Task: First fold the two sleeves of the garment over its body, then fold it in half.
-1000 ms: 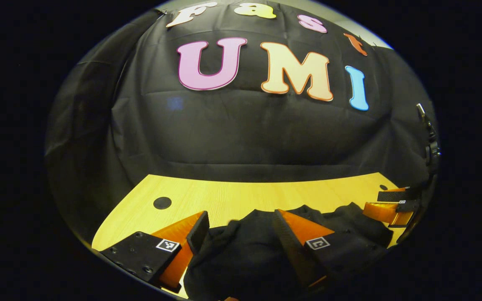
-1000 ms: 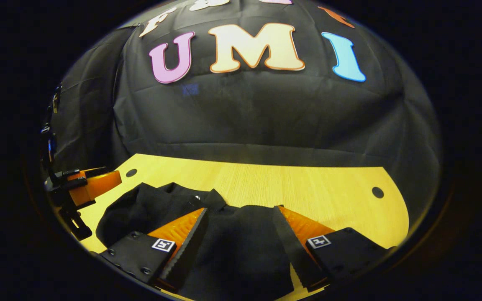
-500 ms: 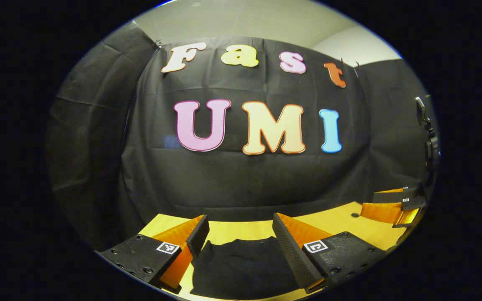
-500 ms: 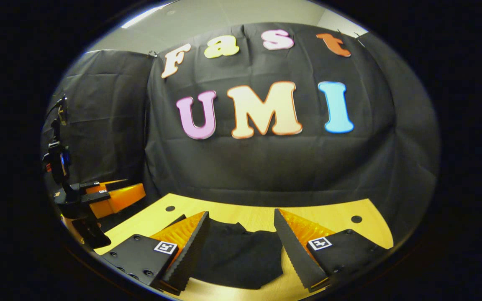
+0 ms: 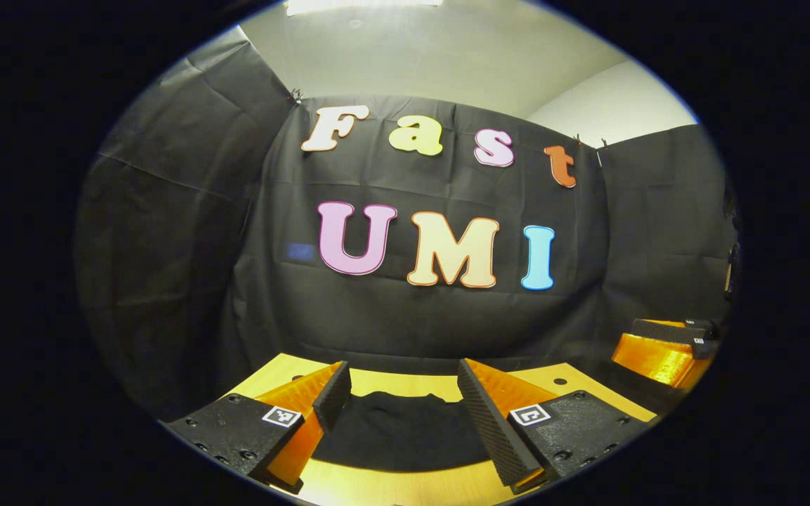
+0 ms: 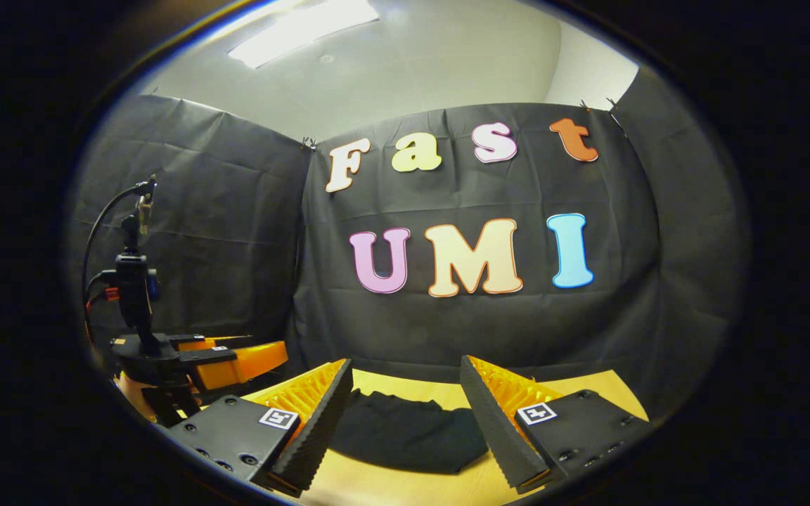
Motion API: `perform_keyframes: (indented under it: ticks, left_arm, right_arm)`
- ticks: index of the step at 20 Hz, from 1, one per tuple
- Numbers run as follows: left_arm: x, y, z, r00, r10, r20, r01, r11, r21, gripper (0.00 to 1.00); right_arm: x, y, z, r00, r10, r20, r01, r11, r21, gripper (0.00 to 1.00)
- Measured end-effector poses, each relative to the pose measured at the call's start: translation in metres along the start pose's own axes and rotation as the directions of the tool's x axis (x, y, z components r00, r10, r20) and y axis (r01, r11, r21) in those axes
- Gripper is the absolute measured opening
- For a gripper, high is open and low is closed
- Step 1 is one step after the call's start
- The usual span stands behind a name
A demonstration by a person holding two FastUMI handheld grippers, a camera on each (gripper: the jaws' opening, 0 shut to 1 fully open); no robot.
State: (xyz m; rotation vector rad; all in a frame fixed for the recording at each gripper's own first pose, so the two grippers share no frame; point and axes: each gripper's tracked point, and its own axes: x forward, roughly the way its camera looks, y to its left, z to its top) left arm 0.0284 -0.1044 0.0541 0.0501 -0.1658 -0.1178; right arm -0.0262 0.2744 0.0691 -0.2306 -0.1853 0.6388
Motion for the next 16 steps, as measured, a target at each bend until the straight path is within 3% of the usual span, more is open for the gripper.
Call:
perform_keyframes:
  ticks: [2,4,9,12,16]
  left_arm:
    - [-0.02,-0.006,-0.011,1.0,0.008,-0.006,-0.008,0.999,0.031,0.92]
    - [-0.035,-0.012,-0.018,1.0,0.009,-0.008,-0.009,0.999,0.053,0.92]
    - [-0.038,-0.032,-0.013,0.999,-0.053,0.001,0.053,0.996,0.066,0.93]
    - [-0.035,-0.032,-0.013,0.995,-0.098,0.004,0.097,0.993,0.073,0.92]
    - [-0.04,-0.01,-0.014,0.99,-0.134,-0.04,0.137,0.987,0.087,0.93]
  right_arm:
    - [-0.023,0.006,-0.014,1.0,0.021,0.003,-0.022,1.0,0.018,0.99]
    - [-0.043,0.0,-0.027,1.0,0.008,-0.012,-0.007,1.0,0.015,0.94]
    - [-0.064,-0.01,-0.02,0.998,-0.064,0.026,0.062,0.996,0.06,0.97]
    - [-0.07,-0.013,-0.021,0.991,-0.125,0.037,0.121,0.989,0.079,0.94]
    - [-0.083,0.008,-0.026,0.983,-0.184,0.019,0.18,0.975,0.133,0.97]
